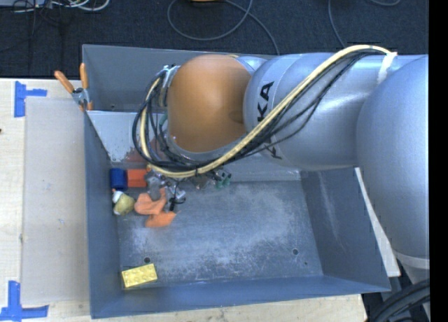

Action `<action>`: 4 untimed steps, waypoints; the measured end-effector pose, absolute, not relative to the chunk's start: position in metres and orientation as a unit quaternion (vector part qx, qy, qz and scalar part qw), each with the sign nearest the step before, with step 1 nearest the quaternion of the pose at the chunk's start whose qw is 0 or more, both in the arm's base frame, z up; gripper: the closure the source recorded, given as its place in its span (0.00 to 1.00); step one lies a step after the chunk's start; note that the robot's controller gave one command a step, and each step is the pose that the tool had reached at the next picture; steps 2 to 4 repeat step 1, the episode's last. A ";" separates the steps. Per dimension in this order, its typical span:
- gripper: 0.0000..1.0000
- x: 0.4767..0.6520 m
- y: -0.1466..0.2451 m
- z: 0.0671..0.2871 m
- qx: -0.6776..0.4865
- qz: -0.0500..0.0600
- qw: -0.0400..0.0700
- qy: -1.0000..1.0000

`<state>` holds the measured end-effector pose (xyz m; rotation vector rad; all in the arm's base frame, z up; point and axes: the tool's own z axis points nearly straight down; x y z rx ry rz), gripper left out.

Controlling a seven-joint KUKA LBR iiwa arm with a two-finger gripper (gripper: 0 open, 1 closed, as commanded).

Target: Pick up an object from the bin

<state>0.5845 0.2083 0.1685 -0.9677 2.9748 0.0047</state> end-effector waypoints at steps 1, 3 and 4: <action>1.00 0.583 0.206 0.207 -0.309 0.001 0.003 0.951; 1.00 0.583 0.206 0.207 -0.309 0.001 0.003 0.951; 1.00 0.583 0.206 0.207 -0.309 0.001 0.003 0.951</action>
Offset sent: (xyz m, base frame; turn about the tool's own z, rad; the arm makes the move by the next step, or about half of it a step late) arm 0.0132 -0.0249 0.1333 -0.0381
